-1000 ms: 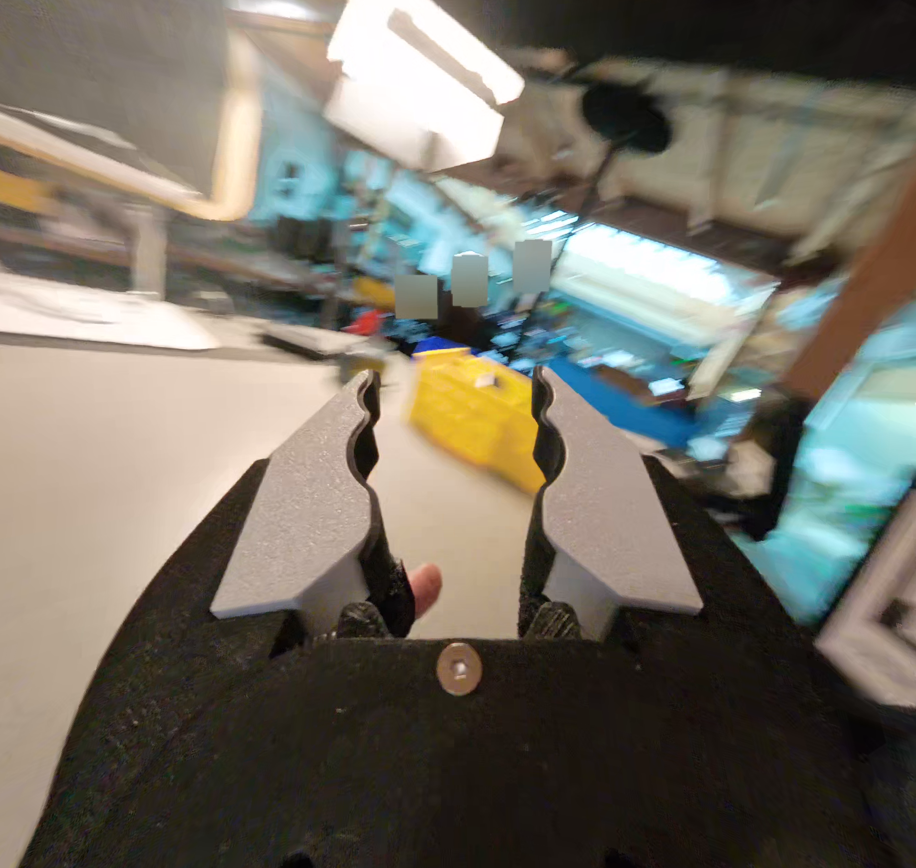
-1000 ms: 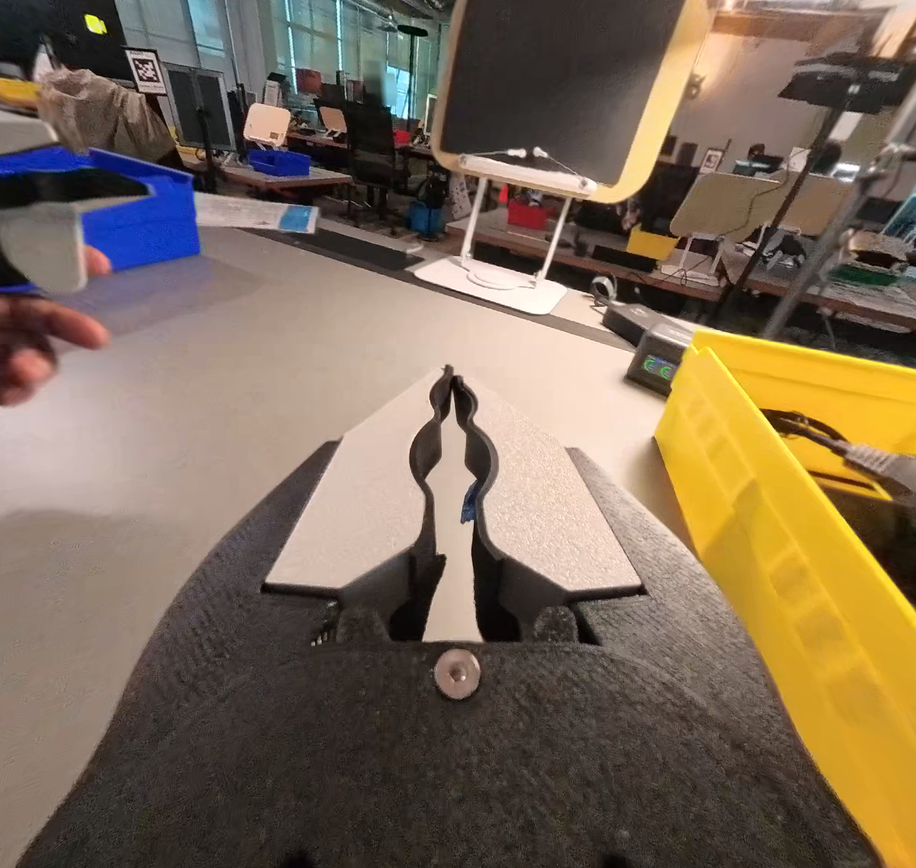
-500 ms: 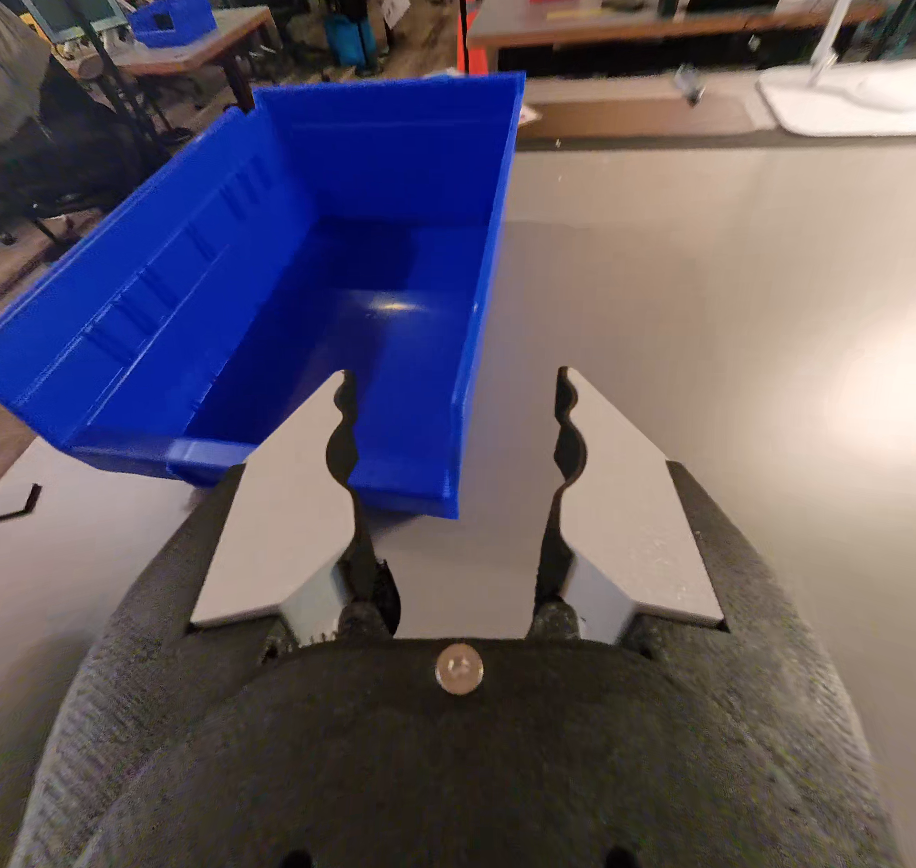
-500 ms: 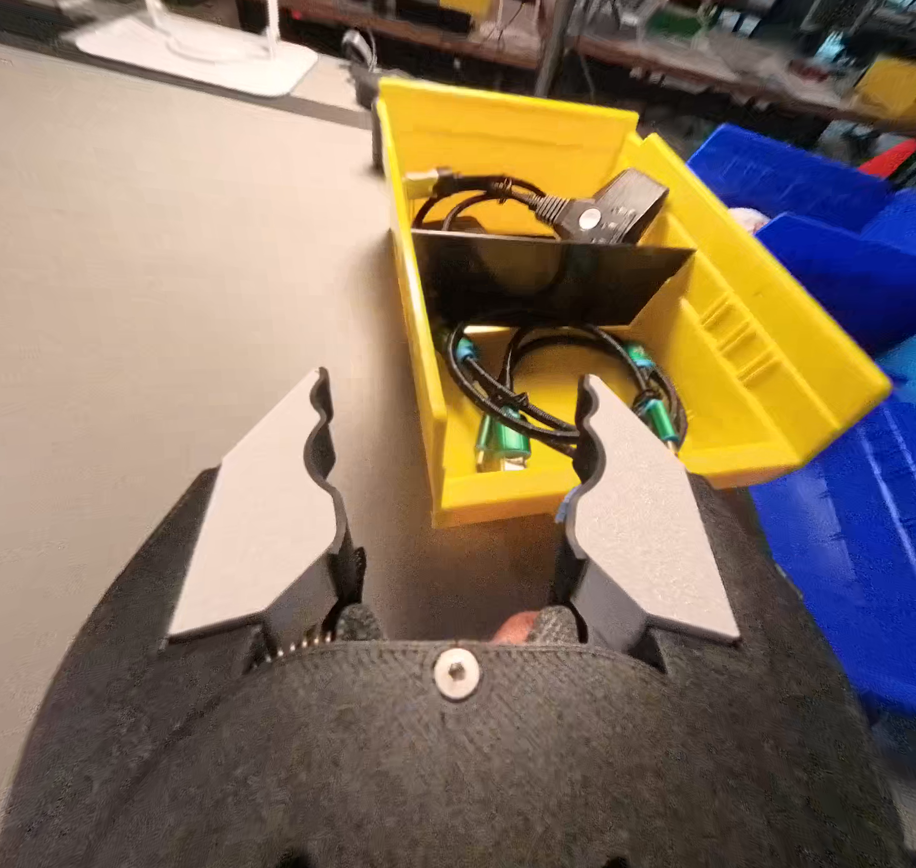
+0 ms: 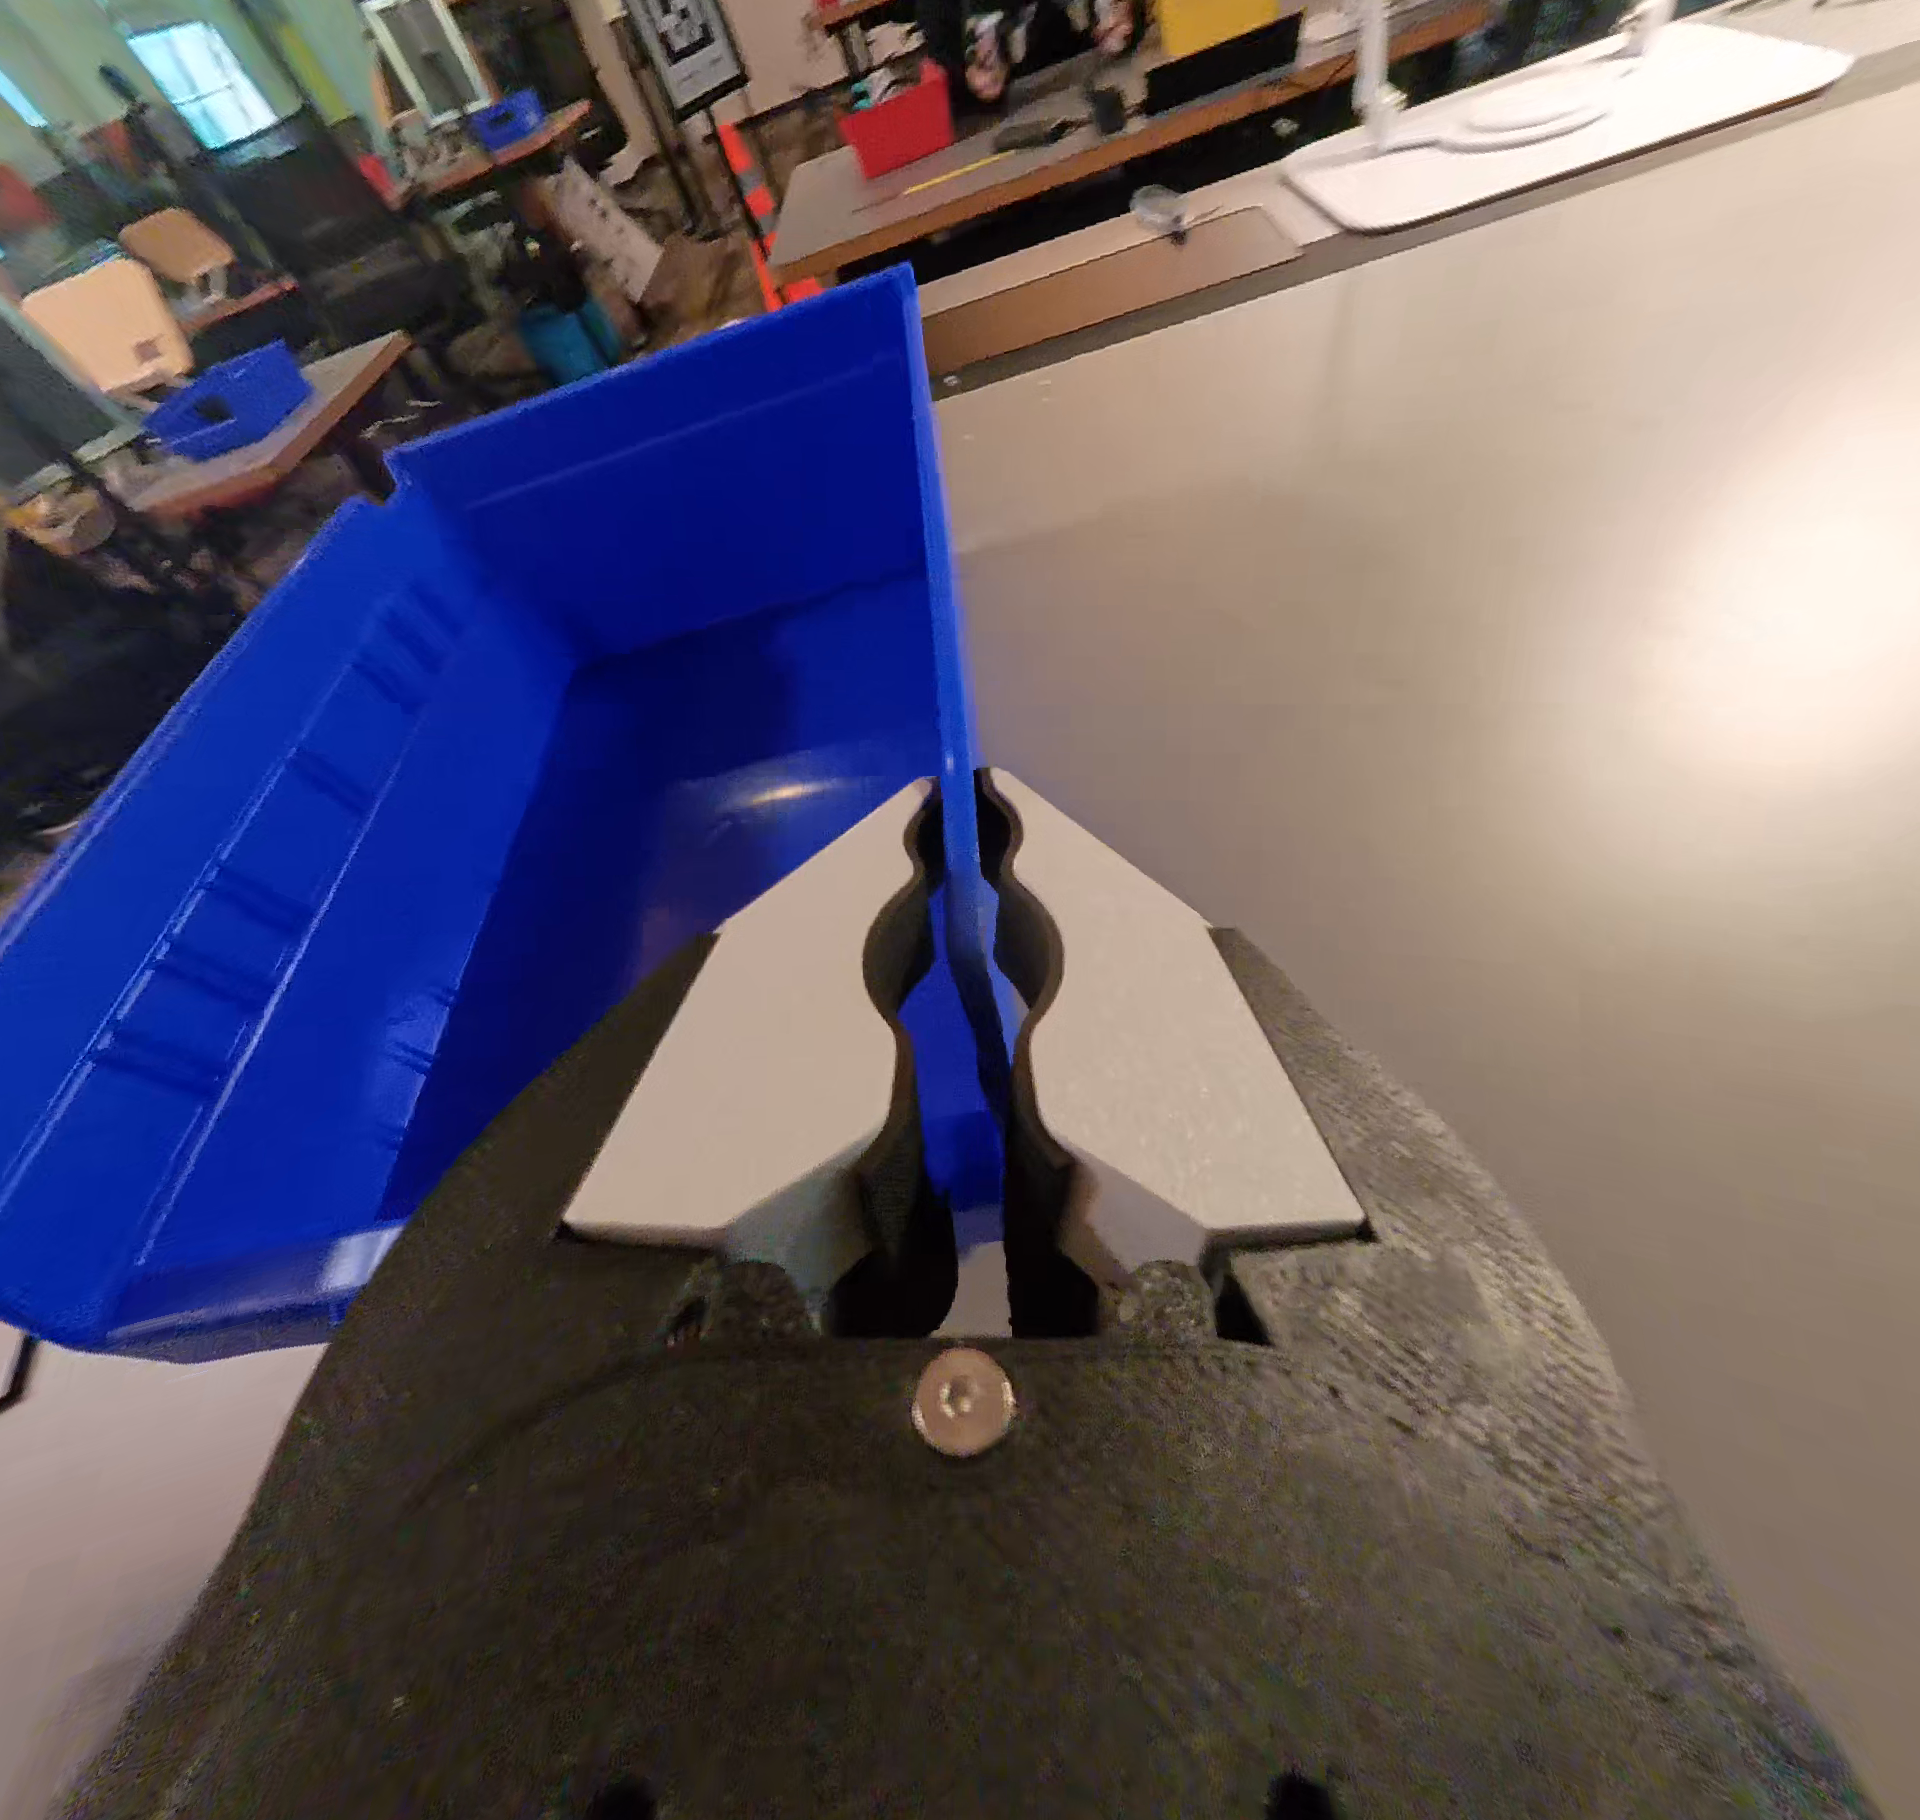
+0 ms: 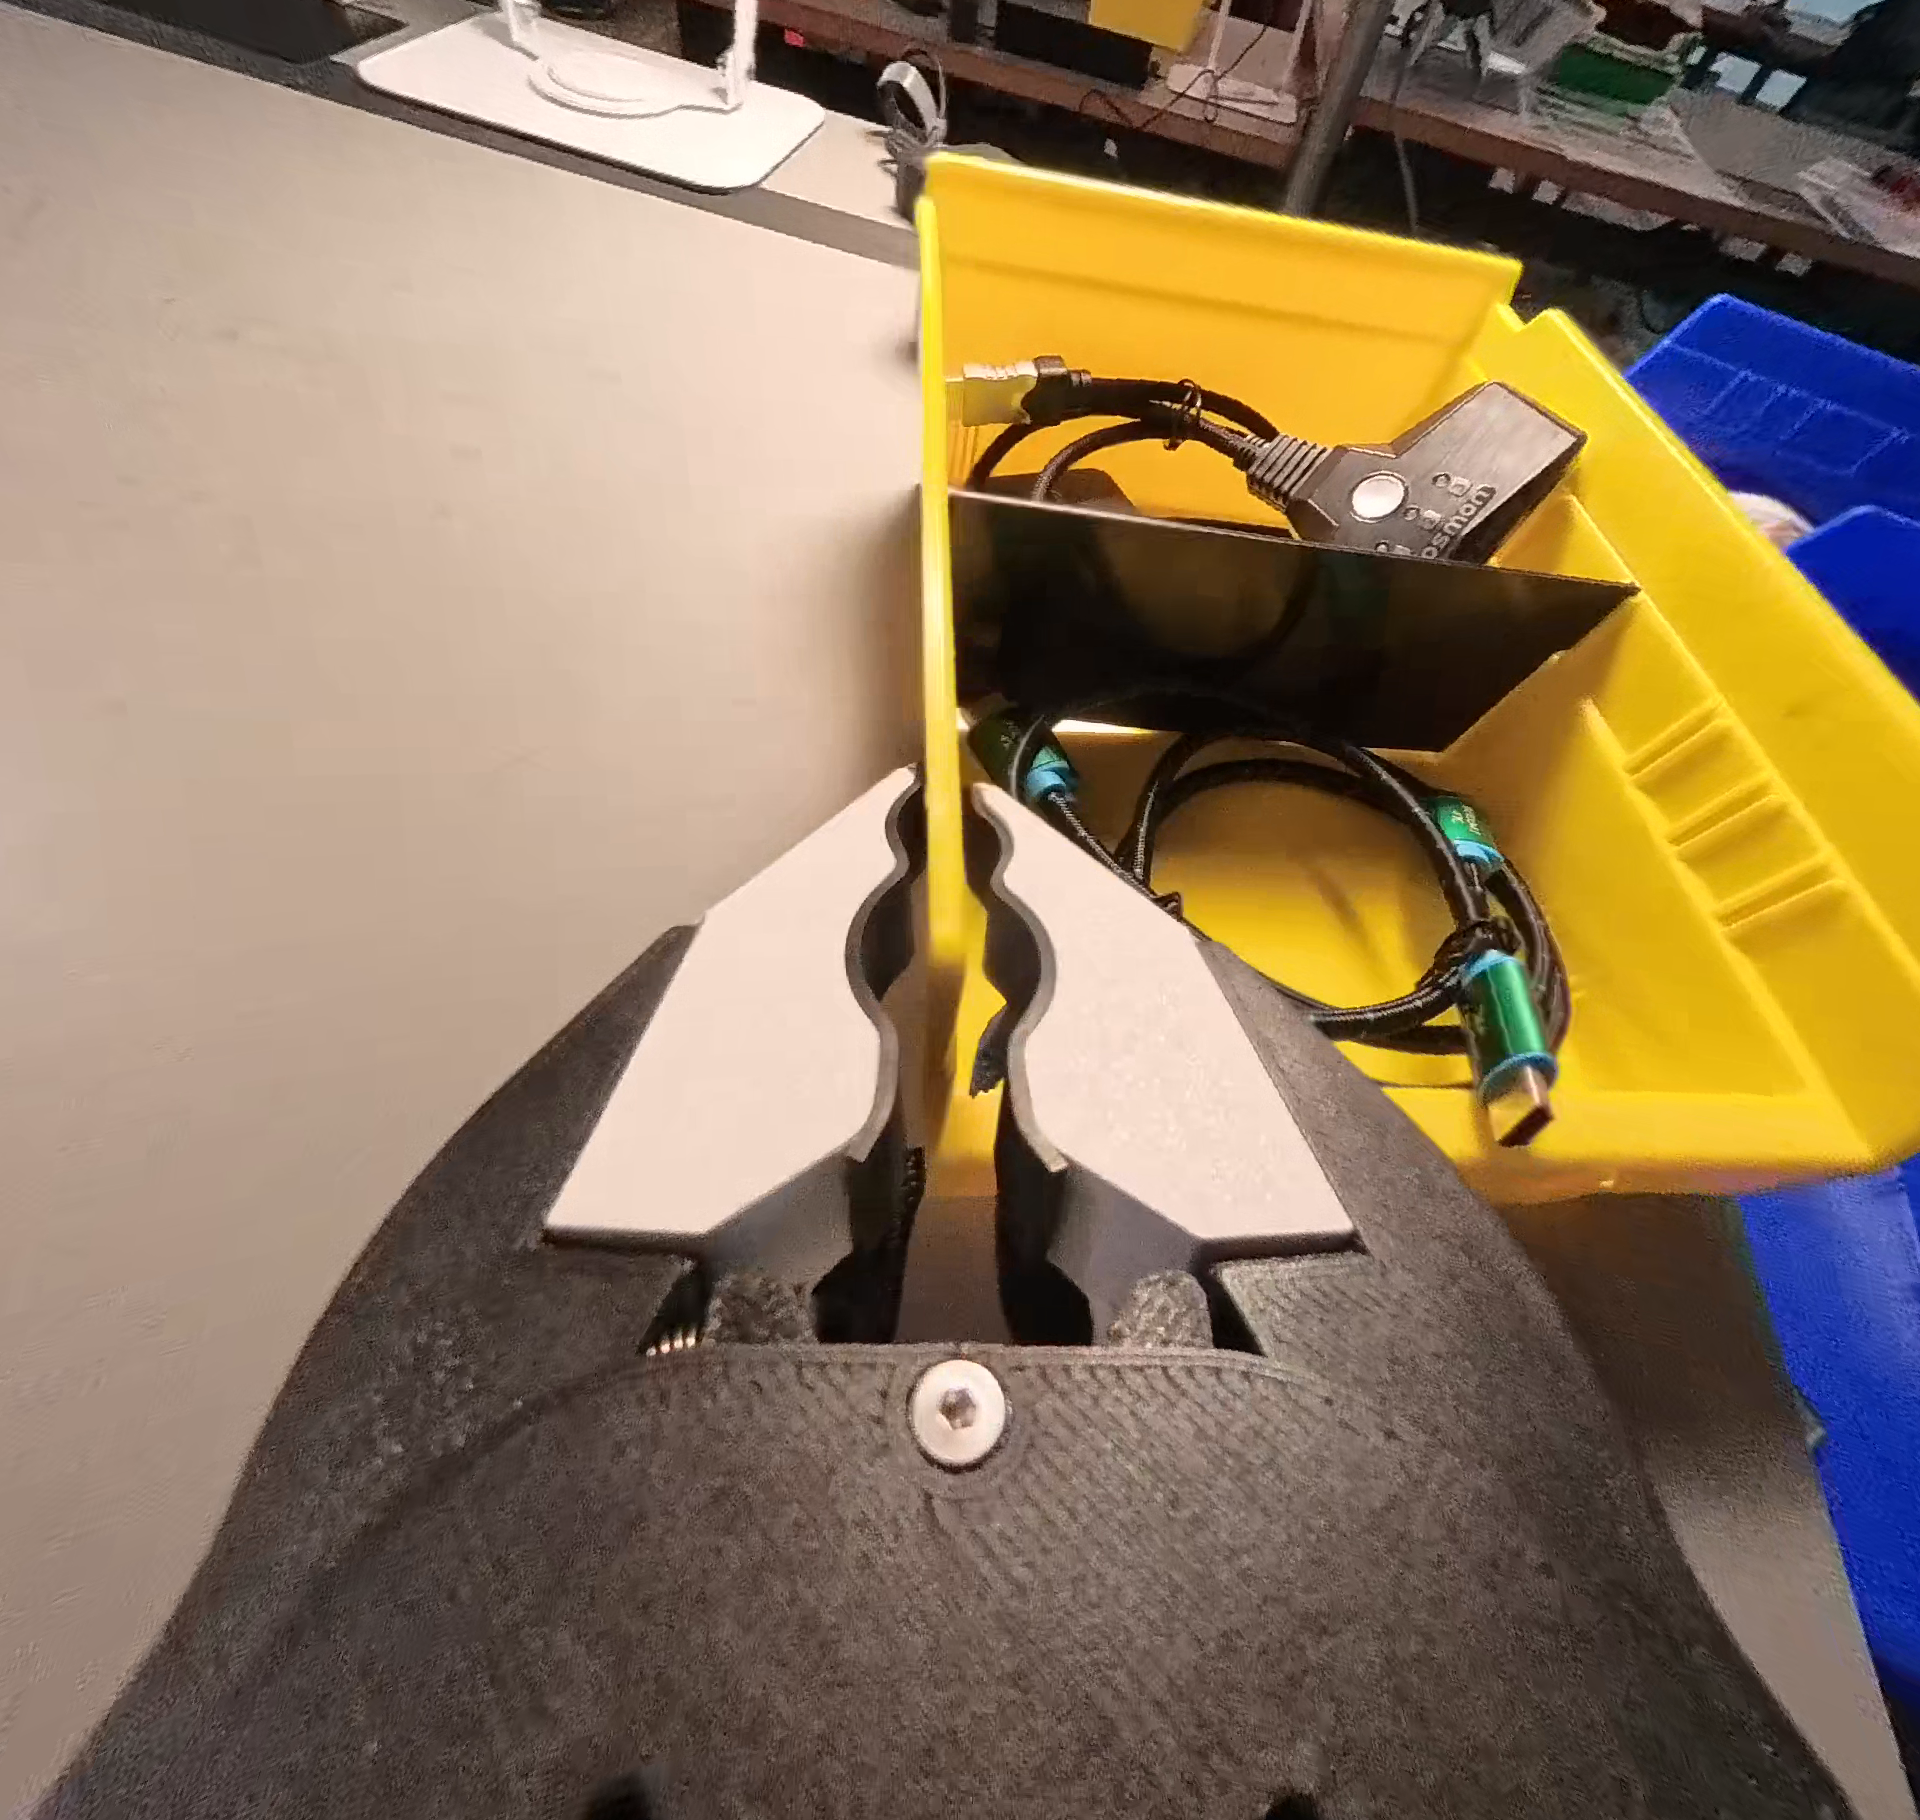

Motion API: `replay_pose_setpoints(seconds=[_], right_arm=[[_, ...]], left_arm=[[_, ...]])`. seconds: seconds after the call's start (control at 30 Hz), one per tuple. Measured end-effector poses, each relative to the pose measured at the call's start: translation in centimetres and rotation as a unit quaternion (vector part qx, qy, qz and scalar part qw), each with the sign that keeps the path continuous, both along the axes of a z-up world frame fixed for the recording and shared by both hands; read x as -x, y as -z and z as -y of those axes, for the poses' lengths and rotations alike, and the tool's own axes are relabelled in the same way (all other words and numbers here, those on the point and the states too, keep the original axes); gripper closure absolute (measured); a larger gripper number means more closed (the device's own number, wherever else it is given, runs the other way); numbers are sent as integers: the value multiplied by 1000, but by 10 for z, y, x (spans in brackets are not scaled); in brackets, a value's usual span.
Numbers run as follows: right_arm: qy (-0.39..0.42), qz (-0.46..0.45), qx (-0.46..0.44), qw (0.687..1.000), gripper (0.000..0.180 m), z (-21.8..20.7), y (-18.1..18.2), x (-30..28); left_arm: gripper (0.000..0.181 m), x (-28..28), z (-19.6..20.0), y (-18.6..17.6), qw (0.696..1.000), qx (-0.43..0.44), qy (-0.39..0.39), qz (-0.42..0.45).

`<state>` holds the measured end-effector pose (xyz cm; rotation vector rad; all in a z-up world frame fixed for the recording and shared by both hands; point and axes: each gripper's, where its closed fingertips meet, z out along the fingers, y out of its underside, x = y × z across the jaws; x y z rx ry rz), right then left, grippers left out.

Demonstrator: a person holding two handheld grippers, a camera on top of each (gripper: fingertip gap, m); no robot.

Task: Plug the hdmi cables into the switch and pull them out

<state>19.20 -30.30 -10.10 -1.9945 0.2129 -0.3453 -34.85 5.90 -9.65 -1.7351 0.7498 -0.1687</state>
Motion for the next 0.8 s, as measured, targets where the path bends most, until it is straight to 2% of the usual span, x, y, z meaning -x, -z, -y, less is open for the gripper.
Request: replay_pose_setpoints(seconds=[0.17,0.33,0.47,0.63,0.8], right_arm=[[-55,14,14,998,173,2,0,23],[-109,4,23,994,170,-3,1,42],[-159,3,27,987,169,-9,1,59],[-243,8,16,970,171,-17,0,82],[-359,8,7,933,172,-35,-2,109]], left_arm=[[177,-14,53,-1,989,17,141,39],[178,-29,110,-1,950,32,306,53],[178,-32,154,-1,901,57,427,58],[179,-24,205,-2,823,101,554,68],[179,-12,237,-2,747,161,641,69]])
